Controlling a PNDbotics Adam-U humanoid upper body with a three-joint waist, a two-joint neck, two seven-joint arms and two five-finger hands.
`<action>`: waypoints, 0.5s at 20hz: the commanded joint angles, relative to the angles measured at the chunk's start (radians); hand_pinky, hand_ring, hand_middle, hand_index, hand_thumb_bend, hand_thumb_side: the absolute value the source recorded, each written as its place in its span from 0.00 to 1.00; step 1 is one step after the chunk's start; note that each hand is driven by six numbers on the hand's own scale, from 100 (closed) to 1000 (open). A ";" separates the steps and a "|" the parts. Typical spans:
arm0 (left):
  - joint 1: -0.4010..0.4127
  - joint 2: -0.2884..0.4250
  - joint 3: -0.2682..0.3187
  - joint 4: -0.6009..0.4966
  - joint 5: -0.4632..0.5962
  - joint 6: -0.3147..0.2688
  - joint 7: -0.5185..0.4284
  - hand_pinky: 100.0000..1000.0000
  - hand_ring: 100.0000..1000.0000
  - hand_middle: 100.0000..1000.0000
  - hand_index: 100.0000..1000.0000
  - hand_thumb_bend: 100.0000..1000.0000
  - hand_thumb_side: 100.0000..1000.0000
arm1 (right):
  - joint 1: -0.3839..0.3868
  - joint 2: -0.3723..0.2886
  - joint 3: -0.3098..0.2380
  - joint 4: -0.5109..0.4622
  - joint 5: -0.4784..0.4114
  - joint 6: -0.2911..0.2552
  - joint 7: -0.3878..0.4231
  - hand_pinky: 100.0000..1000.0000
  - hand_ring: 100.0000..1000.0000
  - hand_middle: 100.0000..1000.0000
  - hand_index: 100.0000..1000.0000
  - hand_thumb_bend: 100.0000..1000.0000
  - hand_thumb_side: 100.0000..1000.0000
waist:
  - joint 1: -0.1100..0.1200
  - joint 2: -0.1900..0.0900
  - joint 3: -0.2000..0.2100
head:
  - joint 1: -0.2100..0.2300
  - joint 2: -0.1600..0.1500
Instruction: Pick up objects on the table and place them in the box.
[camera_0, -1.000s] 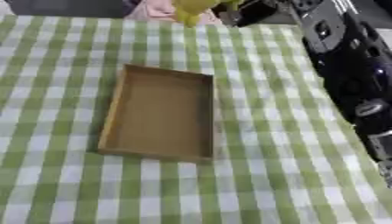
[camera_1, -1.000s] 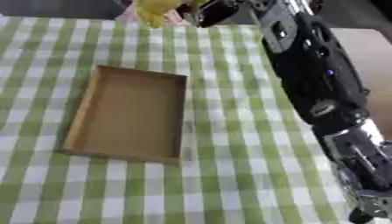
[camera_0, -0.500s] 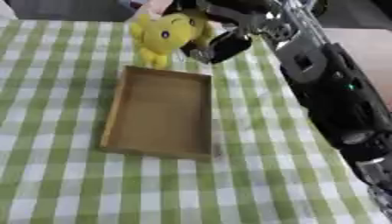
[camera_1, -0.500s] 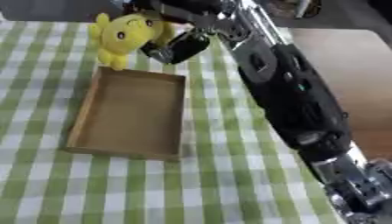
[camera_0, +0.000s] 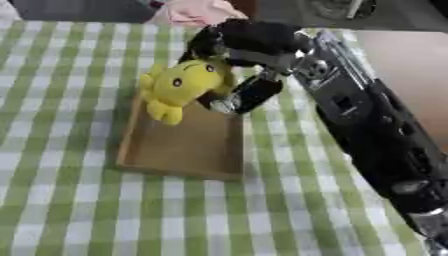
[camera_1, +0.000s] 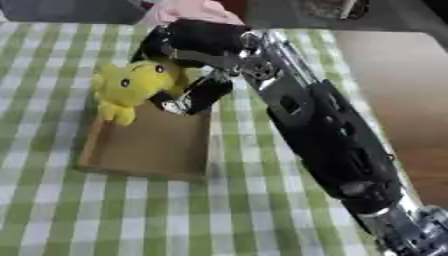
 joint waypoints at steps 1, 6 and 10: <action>-0.005 0.020 0.001 -0.014 -0.004 -0.003 -0.009 0.33 0.58 0.61 0.59 0.00 0.73 | -0.003 0.002 0.002 0.002 0.017 -0.001 0.015 0.63 0.55 0.53 0.77 0.00 0.35 | 0.009 -0.019 0.002 | 0.000 -0.003; -0.003 0.016 0.001 -0.007 0.000 -0.007 -0.021 0.33 0.58 0.61 0.59 0.00 0.74 | 0.012 0.009 -0.003 0.055 0.063 0.002 -0.003 0.63 0.55 0.54 0.77 0.00 0.39 | 0.008 -0.015 0.004 | 0.001 -0.005; -0.002 0.013 0.000 -0.002 0.002 -0.009 -0.030 0.32 0.58 0.61 0.58 0.00 0.74 | 0.014 0.015 -0.007 0.089 0.086 0.001 -0.023 0.64 0.55 0.54 0.78 0.00 0.42 | 0.008 -0.012 0.006 | 0.001 -0.005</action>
